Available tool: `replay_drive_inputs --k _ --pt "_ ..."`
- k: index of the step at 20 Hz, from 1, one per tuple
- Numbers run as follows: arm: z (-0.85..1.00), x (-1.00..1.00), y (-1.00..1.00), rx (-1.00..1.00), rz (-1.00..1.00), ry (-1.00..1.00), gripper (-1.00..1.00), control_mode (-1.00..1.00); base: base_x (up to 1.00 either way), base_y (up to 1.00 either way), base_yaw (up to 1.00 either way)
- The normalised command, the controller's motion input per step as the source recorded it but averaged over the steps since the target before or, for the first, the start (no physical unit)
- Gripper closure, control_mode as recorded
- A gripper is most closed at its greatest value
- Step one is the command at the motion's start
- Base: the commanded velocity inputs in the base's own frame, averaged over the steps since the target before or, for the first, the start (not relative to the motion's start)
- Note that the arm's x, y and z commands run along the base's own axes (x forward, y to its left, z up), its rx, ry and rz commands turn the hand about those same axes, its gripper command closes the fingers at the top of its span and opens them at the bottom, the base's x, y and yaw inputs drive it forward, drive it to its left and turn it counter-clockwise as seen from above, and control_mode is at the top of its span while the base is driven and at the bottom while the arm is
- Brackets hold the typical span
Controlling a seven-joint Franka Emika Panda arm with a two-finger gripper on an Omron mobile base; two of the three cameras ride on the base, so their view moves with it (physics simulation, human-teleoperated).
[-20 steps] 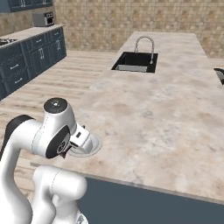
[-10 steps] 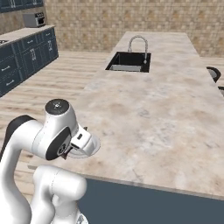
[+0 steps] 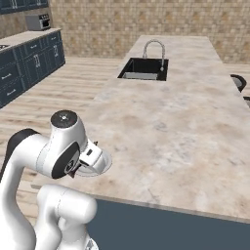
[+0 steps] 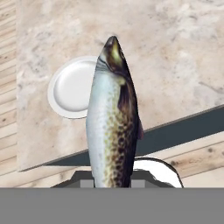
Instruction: Take the fish from the oven and place it on the plate on the counter.
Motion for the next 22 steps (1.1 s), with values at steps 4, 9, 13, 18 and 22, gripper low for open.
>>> replay_drive_inputs --k 4,9,13,18,22 --pt "0.0 0.05 0.0 0.0 0.0 0.0 1.0 -1.0 0.01 0.0 0.0" --pt "0.0 0.48 0.0 0.0 0.0 0.01 1.0 -1.0 0.0 0.0 0.0" --pt "0.0 0.98 0.0 0.0 0.0 0.08 1.0 -1.0 0.0 0.0 0.0" --pt "-0.09 0.94 0.14 -0.01 0.0 0.04 1.0 -1.0 0.0 0.0 0.0" --pt "-0.17 0.58 0.18 -0.01 0.0 0.0 1.0 -1.0 0.0 0.0 0.0"
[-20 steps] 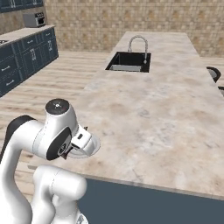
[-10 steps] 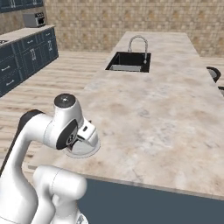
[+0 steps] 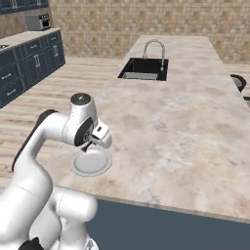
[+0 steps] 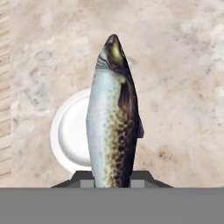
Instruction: Take the fish from the oven and place it on the plate on the counter.
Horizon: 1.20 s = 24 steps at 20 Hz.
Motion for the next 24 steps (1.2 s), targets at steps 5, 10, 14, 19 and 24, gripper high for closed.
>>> replay_drive_inputs --k 5,10,14,19,24 --pt "-0.2 0.25 0.18 -0.06 0.04 0.09 1.0 -1.0 0.0 0.0 0.0" --pt "-0.34 0.54 0.05 -0.08 0.06 0.43 1.0 -1.0 0.0 0.0 0.0" --pt "-0.3 0.21 0.0 -0.02 0.1 0.41 1.0 -1.0 0.0 0.0 0.0" --pt "-0.26 0.01 0.0 0.0 0.08 0.06 1.0 -1.0 0.0 0.0 0.0" --pt "-0.48 0.0 0.0 0.05 0.1 -0.02 1.0 -1.0 0.0 0.0 0.0"
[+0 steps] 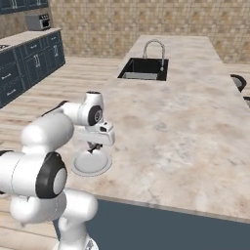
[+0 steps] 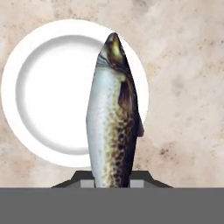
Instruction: Take the fish from the oven and place it on the plate on the counter.
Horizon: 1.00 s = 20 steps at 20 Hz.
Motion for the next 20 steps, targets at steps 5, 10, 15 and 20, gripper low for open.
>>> replay_drive_inputs --k 5,10,15,20 --pt "-0.46 0.0 0.06 0.12 0.12 -0.17 1.0 -1.0 0.0 0.0 0.0" --pt "-0.37 0.01 0.05 0.05 0.13 -0.18 1.0 -1.0 0.0 0.0 0.0" --pt "-0.25 0.12 0.14 0.0 0.1 -0.03 1.0 -1.0 0.0 0.0 0.0" --pt "-0.11 0.37 0.25 -0.02 0.07 0.0 1.0 -1.0 0.0 0.0 0.0"
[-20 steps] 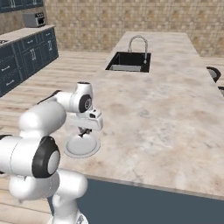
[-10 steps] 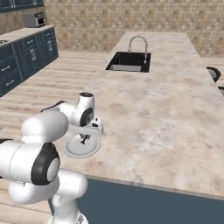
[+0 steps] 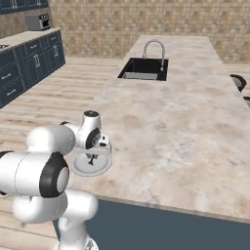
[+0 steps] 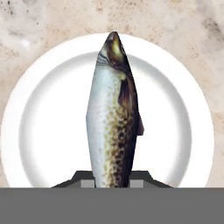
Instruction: Take the fish from the oven and place it on the plate on the counter.
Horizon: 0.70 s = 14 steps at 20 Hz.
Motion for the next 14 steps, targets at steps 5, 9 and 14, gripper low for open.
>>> replay_drive_inputs --k 5,9,14 --pt "0.0 0.15 0.25 -0.02 0.06 0.0 1.0 -1.0 0.0 0.0 0.0" --pt "0.0 0.0 0.04 -0.01 0.02 0.0 1.0 -1.0 0.0 0.0 0.0" --pt "-0.03 -0.11 0.0 0.0 0.0 0.0 1.0 -1.0 0.0 0.0 0.0"
